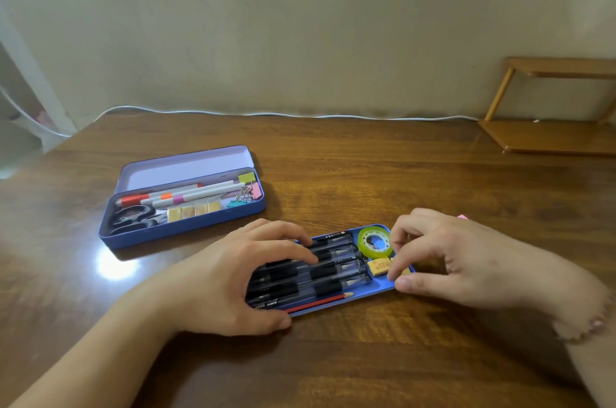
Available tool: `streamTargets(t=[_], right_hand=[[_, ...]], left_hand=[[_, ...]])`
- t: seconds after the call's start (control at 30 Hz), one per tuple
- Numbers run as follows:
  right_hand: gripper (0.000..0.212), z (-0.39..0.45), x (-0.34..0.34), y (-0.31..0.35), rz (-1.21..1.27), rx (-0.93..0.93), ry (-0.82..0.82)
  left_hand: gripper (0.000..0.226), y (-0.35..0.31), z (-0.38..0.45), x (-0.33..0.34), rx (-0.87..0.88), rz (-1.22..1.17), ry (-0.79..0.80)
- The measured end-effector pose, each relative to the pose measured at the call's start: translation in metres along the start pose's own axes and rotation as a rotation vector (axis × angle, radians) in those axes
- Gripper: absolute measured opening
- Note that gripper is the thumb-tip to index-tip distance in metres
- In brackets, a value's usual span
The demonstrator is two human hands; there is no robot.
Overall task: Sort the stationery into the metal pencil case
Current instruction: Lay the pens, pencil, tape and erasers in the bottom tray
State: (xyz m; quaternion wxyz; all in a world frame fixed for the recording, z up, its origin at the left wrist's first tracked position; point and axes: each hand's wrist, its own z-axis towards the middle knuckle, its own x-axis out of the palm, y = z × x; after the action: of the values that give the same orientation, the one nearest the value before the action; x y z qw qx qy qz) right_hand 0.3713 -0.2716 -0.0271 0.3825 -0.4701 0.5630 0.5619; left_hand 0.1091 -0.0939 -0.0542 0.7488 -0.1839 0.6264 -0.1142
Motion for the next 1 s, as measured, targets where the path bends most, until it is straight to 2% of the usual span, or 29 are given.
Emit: streamTargets(t=[0.13, 0.4, 0.43, 0.5, 0.57, 0.6, 0.67, 0.73, 0.9, 1.0], right_hand=[[0.016, -0.001, -0.002, -0.003, 0.033, -0.008, 0.033], [0.014, -0.001, -0.001, -0.006, 0.13, 0.02, 0.111], [0.015, -0.003, -0.003, -0.007, 0.159, 0.024, 0.101], [0.015, -0.007, -0.011, -0.013, 0.254, 0.064, -0.065], [0.019, -0.012, -0.019, -0.032, 0.21, 0.171, -0.267], [0.028, -0.013, -0.02, -0.043, 0.152, 0.241, -0.288], [0.042, -0.016, -0.018, -0.06, 0.078, 0.38, -0.173], [0.043, -0.015, -0.012, -0.071, 0.07, 0.45, -0.117], [0.021, -0.013, -0.013, -0.068, 0.111, 0.425, -0.156], [0.022, -0.006, -0.009, -0.06, 0.135, 0.373, -0.185]], left_hand=[[0.063, -0.001, 0.001, 0.0, 0.003, 0.007, 0.003], [0.063, 0.0, 0.0, -0.001, 0.001, -0.003, 0.007], [0.063, 0.0, -0.001, -0.001, -0.001, -0.008, 0.008], [0.063, 0.0, -0.001, -0.001, -0.002, -0.014, 0.007], [0.063, 0.0, -0.001, 0.0, 0.003, -0.006, 0.001], [0.064, 0.0, -0.001, 0.0, 0.003, -0.003, -0.003], [0.064, 0.001, -0.001, 0.001, 0.002, -0.004, -0.009], [0.064, 0.0, -0.001, 0.001, -0.001, -0.002, -0.007], [0.064, 0.0, -0.001, 0.001, 0.001, 0.0, -0.01], [0.063, 0.0, -0.001, 0.001, 0.001, 0.002, -0.007]])
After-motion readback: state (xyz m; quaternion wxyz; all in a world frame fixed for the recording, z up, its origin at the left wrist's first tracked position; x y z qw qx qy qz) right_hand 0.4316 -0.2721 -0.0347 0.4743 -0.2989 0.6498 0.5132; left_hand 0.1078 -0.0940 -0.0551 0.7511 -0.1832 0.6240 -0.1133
